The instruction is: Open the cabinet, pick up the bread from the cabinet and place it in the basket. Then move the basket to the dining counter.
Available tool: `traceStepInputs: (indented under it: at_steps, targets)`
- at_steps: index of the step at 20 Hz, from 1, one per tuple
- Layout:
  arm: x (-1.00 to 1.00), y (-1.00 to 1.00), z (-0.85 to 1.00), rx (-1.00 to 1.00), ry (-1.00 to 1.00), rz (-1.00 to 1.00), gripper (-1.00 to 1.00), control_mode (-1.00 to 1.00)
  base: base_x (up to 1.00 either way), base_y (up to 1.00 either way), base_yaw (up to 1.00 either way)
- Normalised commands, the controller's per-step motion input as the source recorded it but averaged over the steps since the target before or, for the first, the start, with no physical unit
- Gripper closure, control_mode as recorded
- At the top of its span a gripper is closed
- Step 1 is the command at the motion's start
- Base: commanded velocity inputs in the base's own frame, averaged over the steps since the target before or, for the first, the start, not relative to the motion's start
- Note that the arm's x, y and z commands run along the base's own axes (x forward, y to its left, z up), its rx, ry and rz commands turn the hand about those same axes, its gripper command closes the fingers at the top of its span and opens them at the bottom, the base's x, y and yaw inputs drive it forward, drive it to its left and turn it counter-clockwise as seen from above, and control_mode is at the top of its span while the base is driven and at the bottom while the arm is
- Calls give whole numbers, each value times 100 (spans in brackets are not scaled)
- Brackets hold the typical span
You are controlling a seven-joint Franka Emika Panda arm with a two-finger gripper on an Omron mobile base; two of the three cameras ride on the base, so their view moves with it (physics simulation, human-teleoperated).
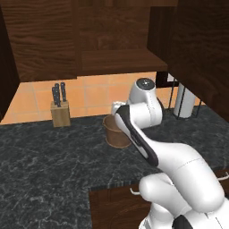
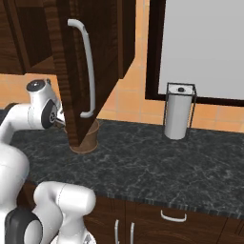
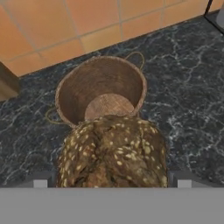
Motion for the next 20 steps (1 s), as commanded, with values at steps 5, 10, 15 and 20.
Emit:
traceStepInputs:
  at_steps: [5, 10, 15, 20]
  targets:
    - [38, 0, -47, 0, 1, 0, 100, -100, 0, 0, 0]
    - [80, 0, -30, 0, 6, 0, 100, -100, 0, 0, 0]
    - [67, 0, -36, 0, 8, 0, 100, -100, 0, 0, 0]
    - [20, 0, -43, 0, 6, 0, 100, -100, 0, 0, 0]
